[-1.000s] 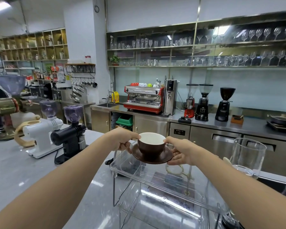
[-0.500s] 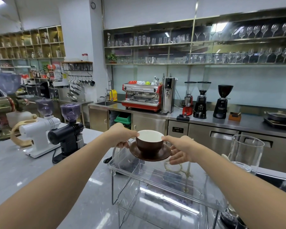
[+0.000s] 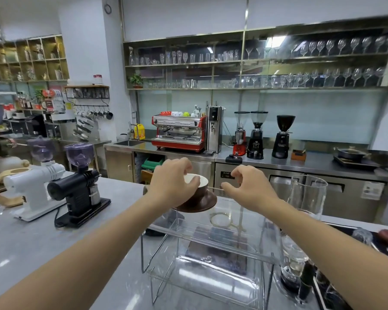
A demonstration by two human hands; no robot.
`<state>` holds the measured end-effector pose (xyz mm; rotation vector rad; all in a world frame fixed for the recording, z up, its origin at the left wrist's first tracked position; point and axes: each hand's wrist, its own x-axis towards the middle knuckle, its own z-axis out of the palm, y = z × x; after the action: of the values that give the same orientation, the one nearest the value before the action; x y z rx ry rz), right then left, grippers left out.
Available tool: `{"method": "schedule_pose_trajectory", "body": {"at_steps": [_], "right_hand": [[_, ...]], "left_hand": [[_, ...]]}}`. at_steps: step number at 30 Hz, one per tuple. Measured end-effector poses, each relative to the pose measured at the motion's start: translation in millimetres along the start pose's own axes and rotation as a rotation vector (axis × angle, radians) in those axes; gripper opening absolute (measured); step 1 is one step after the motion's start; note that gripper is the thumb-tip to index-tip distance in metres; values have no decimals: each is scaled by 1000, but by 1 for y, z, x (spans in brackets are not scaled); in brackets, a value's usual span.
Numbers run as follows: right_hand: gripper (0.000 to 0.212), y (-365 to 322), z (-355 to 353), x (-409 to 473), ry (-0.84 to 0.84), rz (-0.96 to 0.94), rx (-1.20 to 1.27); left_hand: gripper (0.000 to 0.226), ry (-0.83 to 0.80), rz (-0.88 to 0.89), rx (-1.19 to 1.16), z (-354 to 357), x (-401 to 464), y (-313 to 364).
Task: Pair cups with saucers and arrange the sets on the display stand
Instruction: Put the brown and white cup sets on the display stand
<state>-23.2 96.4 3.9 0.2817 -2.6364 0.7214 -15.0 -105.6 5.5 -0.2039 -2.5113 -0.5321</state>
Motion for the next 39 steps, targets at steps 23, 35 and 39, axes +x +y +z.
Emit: {"method": "schedule_pose_trajectory", "body": {"at_steps": [23, 35, 39], "right_hand": [[68, 102, -99, -148, 194, 85, -284], [53, 186, -129, -213, 174, 318, -251], [52, 216, -129, -231, 151, 368, -225]], "left_hand": [[61, -141, 533, -226, 63, -72, 163], [57, -370, 551, -358, 130, -108, 240], [58, -451, 498, -374, 159, -117, 254]]}}
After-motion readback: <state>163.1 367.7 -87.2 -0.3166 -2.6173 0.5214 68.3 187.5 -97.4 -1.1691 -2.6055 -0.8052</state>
